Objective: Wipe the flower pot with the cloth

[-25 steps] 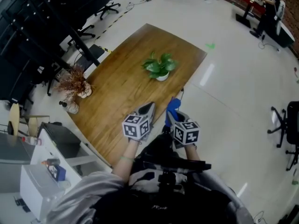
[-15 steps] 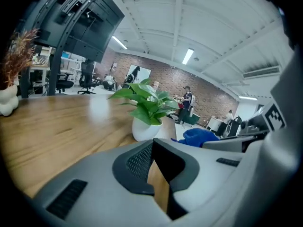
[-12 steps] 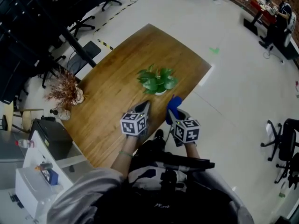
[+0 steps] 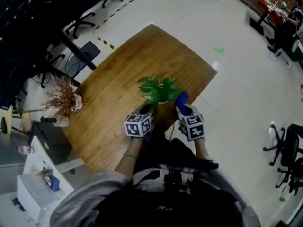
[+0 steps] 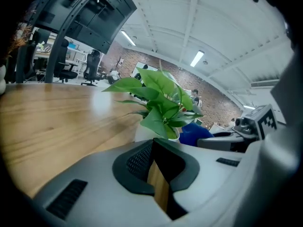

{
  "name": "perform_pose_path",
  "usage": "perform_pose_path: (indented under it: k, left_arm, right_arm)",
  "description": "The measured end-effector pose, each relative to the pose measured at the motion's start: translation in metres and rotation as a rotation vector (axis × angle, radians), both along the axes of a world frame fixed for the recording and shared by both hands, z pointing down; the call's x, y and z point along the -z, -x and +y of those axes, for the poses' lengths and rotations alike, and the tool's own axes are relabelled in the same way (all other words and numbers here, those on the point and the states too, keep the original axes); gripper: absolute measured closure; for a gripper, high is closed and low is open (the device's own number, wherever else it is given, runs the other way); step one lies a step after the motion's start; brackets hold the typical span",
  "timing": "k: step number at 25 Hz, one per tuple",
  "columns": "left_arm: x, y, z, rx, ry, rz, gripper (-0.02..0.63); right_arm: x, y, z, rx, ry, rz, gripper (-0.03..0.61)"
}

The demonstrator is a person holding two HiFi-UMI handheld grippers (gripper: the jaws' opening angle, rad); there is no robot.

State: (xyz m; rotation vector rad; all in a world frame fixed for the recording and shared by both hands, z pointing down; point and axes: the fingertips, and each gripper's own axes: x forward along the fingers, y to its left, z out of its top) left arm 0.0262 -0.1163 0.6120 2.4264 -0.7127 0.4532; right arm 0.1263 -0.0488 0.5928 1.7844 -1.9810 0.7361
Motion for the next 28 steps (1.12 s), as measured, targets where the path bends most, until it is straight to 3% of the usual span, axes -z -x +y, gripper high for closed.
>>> perform_pose_path:
  k: [7, 18, 25, 28]
  left_arm:
    - [0.003, -0.006, -0.015, 0.069, 0.016, 0.023, 0.608]
    - [0.000, 0.002, -0.036, 0.203, 0.020, 0.013, 0.607]
    - [-0.013, 0.012, -0.066, 0.247, 0.027, -0.026, 0.608]
    - [-0.010, 0.016, -0.067, 0.250, 0.018, -0.031, 0.607]
  right_arm:
    - [0.003, -0.002, -0.029, 0.160, -0.053, -0.073, 0.522]
    - [-0.034, 0.017, -0.040, 0.340, 0.062, -0.086, 0.522]
    - [-0.052, 0.050, -0.039, 0.449, 0.131, -0.130, 0.522]
    - [-0.049, 0.044, -0.037, 0.462, 0.122, -0.145, 0.522]
